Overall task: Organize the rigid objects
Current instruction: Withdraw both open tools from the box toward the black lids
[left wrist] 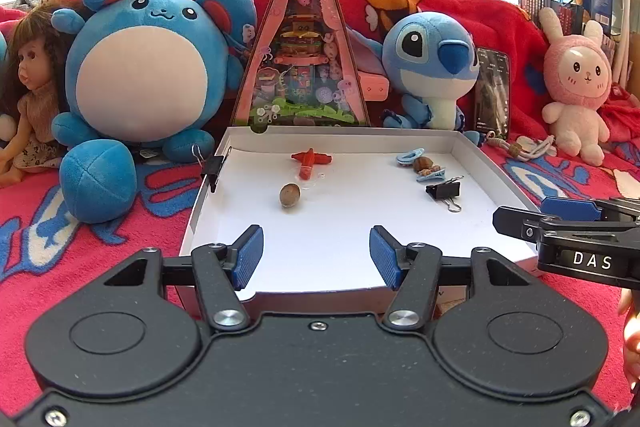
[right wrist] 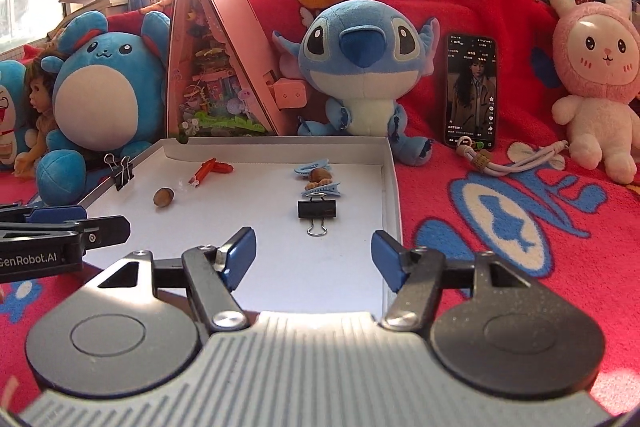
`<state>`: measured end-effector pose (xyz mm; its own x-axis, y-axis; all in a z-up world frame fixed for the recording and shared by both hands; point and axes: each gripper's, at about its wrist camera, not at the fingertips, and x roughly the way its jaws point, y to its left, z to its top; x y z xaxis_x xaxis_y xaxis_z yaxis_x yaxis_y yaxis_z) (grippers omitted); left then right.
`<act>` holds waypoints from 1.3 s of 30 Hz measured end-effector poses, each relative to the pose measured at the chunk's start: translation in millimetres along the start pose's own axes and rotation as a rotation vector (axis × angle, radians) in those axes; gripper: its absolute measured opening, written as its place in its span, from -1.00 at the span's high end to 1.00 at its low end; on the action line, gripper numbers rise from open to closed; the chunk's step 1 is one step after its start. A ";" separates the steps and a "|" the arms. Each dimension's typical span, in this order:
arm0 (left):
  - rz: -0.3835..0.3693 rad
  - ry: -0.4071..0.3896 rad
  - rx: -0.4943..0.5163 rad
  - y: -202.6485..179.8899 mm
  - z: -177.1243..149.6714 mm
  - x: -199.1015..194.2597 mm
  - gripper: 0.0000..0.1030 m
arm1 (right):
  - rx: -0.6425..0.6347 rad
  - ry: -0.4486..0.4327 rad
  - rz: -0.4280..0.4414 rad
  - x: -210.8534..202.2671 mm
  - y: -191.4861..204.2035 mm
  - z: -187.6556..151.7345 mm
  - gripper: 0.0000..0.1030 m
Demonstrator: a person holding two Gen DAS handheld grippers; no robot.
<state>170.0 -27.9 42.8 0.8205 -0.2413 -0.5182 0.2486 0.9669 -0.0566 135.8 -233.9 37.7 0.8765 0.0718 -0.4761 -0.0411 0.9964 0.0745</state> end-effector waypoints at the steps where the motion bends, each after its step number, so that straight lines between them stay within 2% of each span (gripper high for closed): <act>1: -0.004 -0.004 0.005 -1.7 -1.5 -3.6 -0.10 | -0.006 -0.010 0.004 -5.9 0.8 -1.7 -0.49; 9: -0.013 -0.020 0.066 -18.3 -16.0 -31.5 -0.11 | -0.090 -0.040 0.012 -37.2 12.0 -16.4 -0.54; 14: -0.024 -0.021 0.050 -18.8 -26.4 -45.7 -0.12 | -0.128 -0.048 0.012 -51.7 17.1 -27.6 -0.54; 25: -0.028 -0.047 0.072 -28.7 -55.3 -74.0 -0.15 | -0.111 -0.028 0.043 -68.9 17.7 -52.0 -0.57; 30: -0.007 -0.064 0.099 -35.8 -67.3 -77.6 -0.15 | -0.102 -0.020 0.045 -71.4 17.9 -60.8 -0.57; 39: -0.014 -0.058 0.103 -37.5 -80.4 -79.5 -0.15 | -0.097 0.002 0.048 -70.1 18.4 -70.6 -0.58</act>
<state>54.1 -38.4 17.6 0.8440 -0.2623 -0.4678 0.3096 0.9505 0.0255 39.7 -217.4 10.5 0.8712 0.1200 -0.4761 -0.1300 0.9914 0.0121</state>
